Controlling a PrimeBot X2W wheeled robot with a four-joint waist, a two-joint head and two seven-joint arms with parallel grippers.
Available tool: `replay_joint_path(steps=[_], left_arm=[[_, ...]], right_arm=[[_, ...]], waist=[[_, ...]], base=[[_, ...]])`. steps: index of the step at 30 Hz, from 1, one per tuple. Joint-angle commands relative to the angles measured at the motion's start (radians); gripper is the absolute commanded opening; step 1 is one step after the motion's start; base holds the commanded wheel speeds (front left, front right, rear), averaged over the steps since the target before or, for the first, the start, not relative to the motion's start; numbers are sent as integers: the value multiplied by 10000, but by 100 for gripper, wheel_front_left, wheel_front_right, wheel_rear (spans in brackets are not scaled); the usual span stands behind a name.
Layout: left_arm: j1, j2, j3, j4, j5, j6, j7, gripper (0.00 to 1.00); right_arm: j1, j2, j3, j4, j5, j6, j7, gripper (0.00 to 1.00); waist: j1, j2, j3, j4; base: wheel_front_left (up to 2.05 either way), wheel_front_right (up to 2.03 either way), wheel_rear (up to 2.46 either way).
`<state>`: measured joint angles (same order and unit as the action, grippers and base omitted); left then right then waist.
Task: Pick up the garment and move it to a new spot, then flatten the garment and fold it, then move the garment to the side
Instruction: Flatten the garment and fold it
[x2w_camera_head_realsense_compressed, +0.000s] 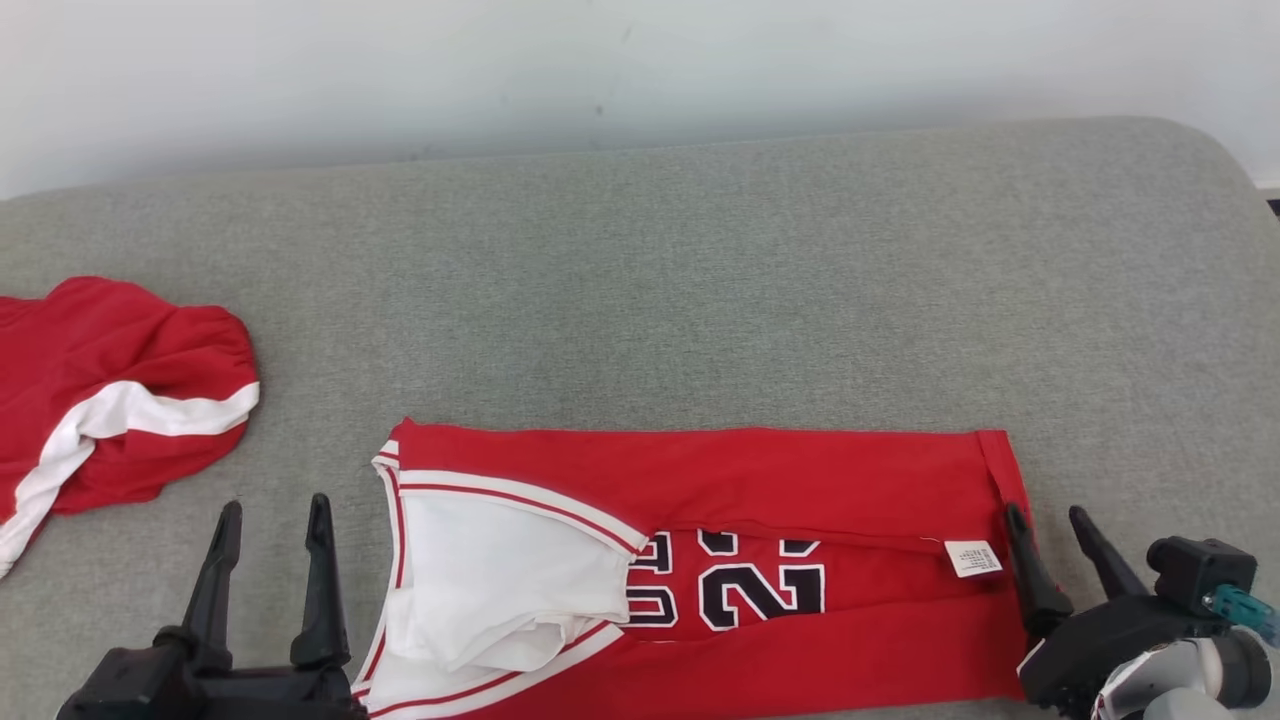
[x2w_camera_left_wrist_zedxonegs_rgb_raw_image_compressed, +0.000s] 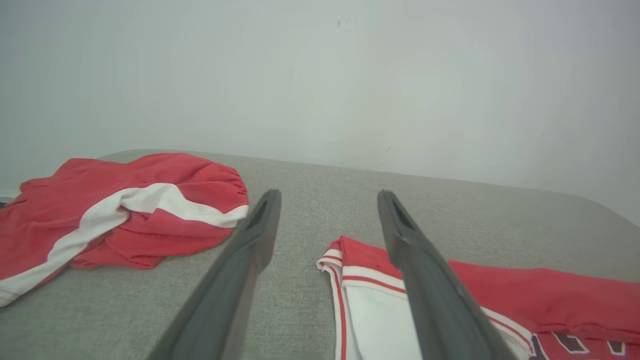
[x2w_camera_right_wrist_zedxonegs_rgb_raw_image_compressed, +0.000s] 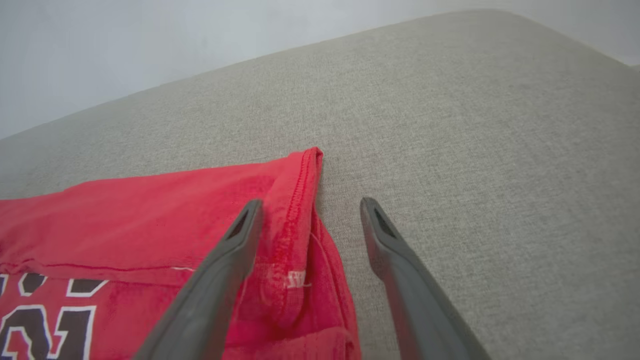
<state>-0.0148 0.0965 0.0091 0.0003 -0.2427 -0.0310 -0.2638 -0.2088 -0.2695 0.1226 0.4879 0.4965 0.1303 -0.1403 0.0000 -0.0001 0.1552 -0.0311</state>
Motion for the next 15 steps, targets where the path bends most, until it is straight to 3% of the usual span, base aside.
replay_joint_path(steps=[1,9,10,12,15], left_arm=[[93,-87,161,99,232,-133,-5,100],[163,-367,732,471,639,-515,-5,100],[169,-377,762,501,699,-564,-5,100],[179,-405,803,574,797,-594,-5,100],[203,-418,845,622,853,-649,-5,100]], right_arm=[[-161,74,50,296,133,3,82,100],[-469,231,515,1911,468,3,458,100],[-480,272,610,2097,529,3,533,47],[-564,319,773,2356,727,3,538,0],[-658,324,887,2514,910,3,461,0]], waist=[[0,1,8,101],[0,1,34,298],[0,1,24,303],[0,1,-11,312],[0,1,-71,302]], base=[[0,0,0],[0,0,0],[0,0,0],[0,0,0],[0,0,0]])
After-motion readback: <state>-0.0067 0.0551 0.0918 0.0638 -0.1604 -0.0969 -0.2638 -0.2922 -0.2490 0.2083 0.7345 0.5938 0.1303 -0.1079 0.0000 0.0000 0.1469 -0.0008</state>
